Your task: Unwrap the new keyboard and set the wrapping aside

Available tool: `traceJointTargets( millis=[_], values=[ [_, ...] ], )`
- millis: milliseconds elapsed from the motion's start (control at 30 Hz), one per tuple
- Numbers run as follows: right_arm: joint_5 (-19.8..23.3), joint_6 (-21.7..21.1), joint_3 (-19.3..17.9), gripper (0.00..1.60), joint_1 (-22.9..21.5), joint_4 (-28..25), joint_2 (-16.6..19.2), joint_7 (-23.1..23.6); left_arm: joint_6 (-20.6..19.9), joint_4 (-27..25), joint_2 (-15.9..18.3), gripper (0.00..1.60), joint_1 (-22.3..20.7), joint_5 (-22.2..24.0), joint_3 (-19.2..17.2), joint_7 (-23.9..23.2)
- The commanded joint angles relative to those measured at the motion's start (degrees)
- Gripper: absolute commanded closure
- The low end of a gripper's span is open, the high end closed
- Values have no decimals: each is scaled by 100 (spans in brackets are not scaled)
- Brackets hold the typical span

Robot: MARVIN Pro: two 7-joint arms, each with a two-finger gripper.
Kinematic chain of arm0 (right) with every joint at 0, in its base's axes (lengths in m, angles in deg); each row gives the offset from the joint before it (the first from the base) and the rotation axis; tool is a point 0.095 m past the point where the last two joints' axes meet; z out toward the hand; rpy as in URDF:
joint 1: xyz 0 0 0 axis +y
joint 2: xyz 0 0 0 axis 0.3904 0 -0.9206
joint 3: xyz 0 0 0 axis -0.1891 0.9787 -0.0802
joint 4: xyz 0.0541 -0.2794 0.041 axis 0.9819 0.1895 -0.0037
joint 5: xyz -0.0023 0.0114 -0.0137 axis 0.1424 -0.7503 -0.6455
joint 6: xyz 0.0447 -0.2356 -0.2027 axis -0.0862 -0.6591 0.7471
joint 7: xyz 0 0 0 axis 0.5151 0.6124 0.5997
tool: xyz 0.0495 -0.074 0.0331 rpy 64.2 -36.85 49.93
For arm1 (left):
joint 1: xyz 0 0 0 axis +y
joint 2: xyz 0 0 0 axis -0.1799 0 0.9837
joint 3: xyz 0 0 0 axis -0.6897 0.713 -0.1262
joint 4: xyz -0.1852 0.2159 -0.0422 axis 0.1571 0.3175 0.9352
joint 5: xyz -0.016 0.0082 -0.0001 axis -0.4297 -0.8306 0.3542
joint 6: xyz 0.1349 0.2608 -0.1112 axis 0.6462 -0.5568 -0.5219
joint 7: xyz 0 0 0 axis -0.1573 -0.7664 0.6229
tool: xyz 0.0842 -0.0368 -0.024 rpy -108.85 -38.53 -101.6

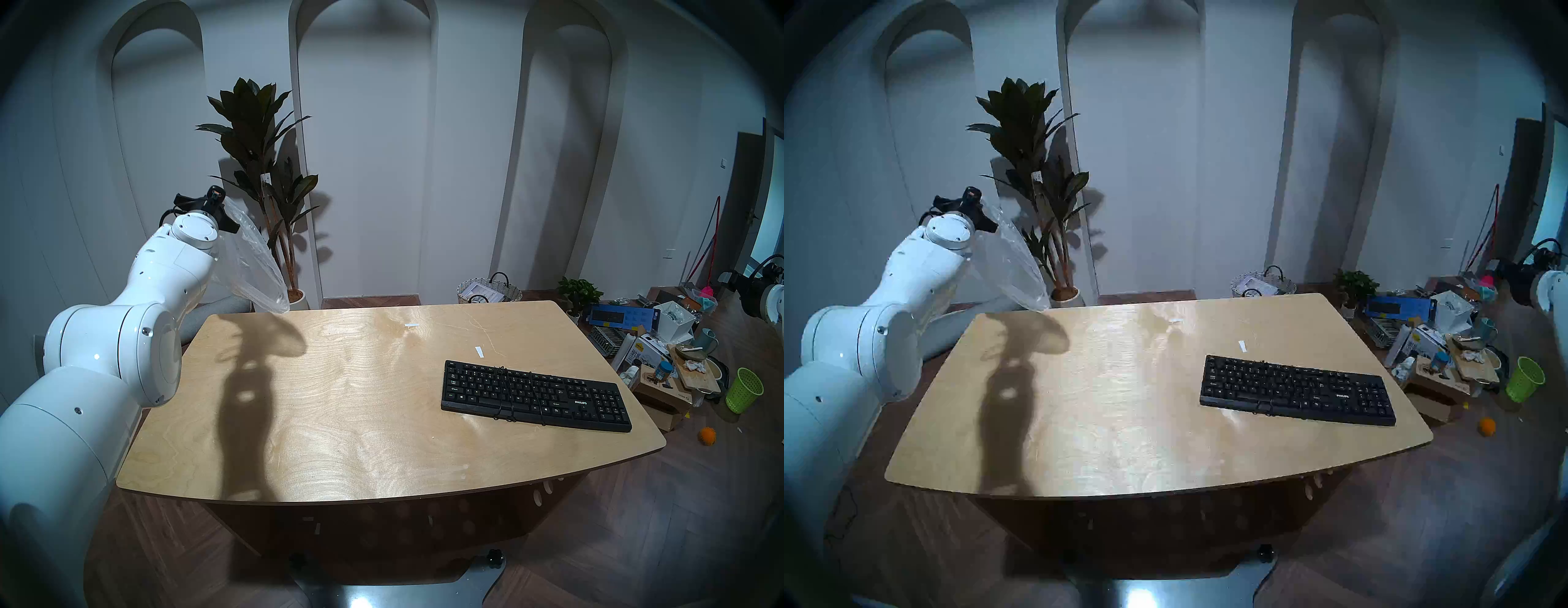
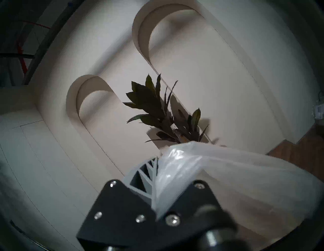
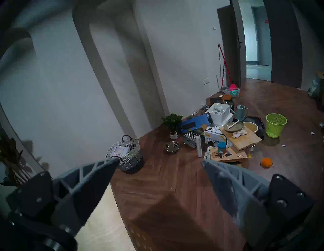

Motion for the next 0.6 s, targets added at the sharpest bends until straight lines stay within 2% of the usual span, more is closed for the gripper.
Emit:
traceJointTargets(
  millis=[0, 433, 567],
  values=[
    [6, 94, -59, 0, -158, -61, 59, -6, 173, -135, 118, 160, 89, 62, -70, 25],
    [53, 76, 63, 0, -190, -209, -113, 53, 530, -490, 375, 160, -145, 393, -404, -107],
    [63, 80, 88, 0, -209, -229, -141, 60, 574, -539, 360, 160, -125, 497, -491, -238]
  ],
)
